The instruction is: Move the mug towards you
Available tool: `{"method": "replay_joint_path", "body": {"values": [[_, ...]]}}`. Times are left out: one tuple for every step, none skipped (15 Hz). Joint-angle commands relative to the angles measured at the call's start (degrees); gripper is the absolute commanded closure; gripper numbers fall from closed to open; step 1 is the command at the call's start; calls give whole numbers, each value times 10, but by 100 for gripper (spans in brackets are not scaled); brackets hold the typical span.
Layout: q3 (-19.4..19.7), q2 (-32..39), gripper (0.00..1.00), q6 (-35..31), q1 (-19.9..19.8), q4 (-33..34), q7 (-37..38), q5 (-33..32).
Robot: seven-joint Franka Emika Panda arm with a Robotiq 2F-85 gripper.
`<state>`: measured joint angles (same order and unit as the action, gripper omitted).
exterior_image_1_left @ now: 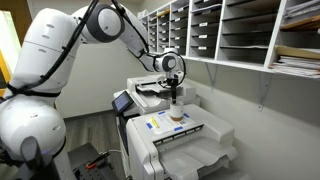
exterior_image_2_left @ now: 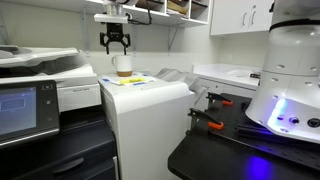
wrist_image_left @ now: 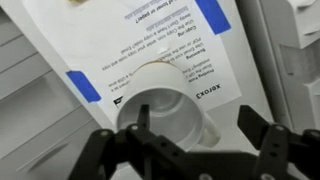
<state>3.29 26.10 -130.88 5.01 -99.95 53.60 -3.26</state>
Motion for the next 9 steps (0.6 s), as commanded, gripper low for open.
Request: {"method": "replay_joint_path", "body": {"values": [[13, 22, 29, 9, 12, 26, 27, 17], [13, 26, 40, 9, 12, 28, 27, 19], [14, 29, 41, 8, 14, 28, 30, 19], [15, 31, 49, 7, 14, 29, 35, 19], [14, 30, 56, 3, 14, 26, 34, 19], [15, 28, 64, 0, 15, 24, 33, 19], [15, 28, 73, -1, 15, 24, 32, 19], [15, 26, 79, -1, 15, 22, 32, 19], [17, 26, 88, 0, 16, 22, 34, 17]]}}
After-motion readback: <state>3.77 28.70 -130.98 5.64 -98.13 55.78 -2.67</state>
